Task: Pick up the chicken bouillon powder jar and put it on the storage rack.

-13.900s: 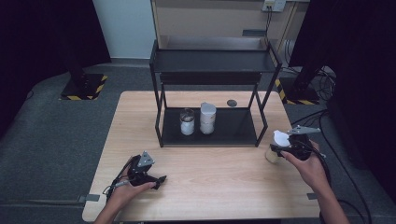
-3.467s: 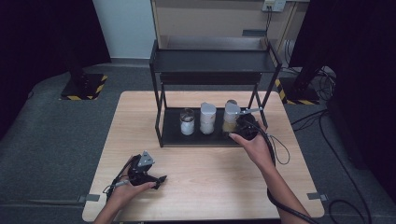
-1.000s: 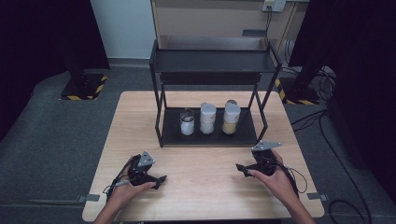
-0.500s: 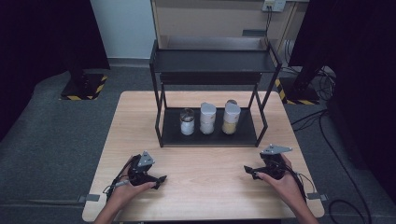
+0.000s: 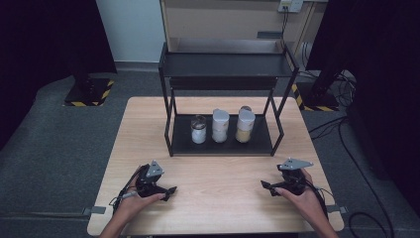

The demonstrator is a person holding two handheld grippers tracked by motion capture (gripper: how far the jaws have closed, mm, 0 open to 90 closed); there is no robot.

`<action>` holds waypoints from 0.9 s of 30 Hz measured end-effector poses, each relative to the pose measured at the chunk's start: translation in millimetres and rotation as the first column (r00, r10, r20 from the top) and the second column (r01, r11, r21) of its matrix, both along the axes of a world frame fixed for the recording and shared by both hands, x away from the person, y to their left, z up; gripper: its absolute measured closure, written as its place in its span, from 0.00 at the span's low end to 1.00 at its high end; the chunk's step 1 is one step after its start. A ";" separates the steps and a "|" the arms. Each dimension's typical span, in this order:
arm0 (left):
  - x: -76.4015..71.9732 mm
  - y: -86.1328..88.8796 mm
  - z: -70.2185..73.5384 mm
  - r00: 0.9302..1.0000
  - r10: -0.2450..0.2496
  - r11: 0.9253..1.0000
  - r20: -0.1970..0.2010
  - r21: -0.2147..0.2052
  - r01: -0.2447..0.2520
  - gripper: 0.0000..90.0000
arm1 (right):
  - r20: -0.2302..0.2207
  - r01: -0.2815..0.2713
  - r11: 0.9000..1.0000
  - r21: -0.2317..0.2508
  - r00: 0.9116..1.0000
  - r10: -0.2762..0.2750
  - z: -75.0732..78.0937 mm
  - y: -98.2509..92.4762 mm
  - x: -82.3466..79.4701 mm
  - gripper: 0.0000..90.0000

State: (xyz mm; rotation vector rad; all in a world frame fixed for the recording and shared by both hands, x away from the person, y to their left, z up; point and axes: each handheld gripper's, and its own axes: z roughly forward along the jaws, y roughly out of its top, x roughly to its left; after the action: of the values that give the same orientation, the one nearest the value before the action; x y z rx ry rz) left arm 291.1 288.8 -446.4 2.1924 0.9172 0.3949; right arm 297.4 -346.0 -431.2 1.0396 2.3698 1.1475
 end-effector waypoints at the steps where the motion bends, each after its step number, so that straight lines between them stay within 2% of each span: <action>1: 0.0 0.0 0.0 1.000 0.000 1.000 0.000 0.000 0.000 0.00 | -0.004 0.000 1.000 0.001 1.000 0.000 -1.3 -0.1 0.4 0.05; 13: 0.0 0.0 0.0 1.000 0.000 1.000 0.000 0.000 0.000 0.00 | 0.027 -0.013 1.000 -0.014 1.000 0.014 -11.1 -5.6 2.0 0.05; 27: -0.2 -0.1 0.0 1.000 0.001 1.000 0.000 0.000 -0.001 0.00 | 0.031 -0.043 0.998 -0.039 0.999 0.044 -16.4 -0.4 7.1 0.05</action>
State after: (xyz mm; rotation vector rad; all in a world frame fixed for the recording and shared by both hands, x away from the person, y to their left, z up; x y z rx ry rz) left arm 290.9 288.8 -446.4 2.1919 0.9180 0.3951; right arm 304.5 -346.4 -447.6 0.9546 2.3906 1.1207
